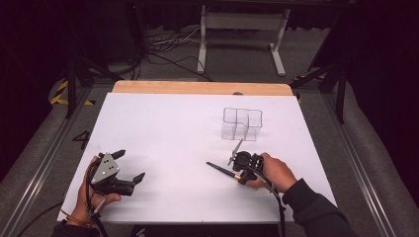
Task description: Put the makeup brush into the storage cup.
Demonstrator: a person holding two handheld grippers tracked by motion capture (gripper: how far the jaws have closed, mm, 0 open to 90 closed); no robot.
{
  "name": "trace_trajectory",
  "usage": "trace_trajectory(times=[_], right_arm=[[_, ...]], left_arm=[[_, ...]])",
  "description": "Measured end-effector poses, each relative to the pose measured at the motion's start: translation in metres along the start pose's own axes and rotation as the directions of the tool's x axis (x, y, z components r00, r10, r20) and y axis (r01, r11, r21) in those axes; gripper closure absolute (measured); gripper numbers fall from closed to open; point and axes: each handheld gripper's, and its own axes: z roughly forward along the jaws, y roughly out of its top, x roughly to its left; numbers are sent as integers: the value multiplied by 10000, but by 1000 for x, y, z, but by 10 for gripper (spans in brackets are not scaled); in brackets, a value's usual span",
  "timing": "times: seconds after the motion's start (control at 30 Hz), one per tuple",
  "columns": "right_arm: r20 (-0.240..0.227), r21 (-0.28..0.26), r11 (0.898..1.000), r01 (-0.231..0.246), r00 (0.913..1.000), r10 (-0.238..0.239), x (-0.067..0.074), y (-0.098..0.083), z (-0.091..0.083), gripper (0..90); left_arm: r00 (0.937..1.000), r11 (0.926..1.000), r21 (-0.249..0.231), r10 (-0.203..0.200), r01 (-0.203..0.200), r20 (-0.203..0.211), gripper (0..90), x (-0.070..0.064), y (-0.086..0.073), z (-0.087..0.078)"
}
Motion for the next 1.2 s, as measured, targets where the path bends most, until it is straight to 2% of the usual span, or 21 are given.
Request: trace_trajectory(times=[0.4, 0.77, 1.2], right_arm=[[42, -151, 9998, 141, 9999, -140, 0, -2, 0, 781], [308, -166, 9994, 303, 9991, -298, 0, -5, -4, 783], [647, -772, 9967, 251, 9977, -201, -2, -6, -13, 784]], left_arm=[[10000, 10000, 10, 10, -10, 18, 21, 0, 0, 0], [10000, 10000, 33, -10, 10, 39, 22, -1, 1, 1], [9999, 10000, 3, 67, -67, 84, 23, -2, 2, 2]])
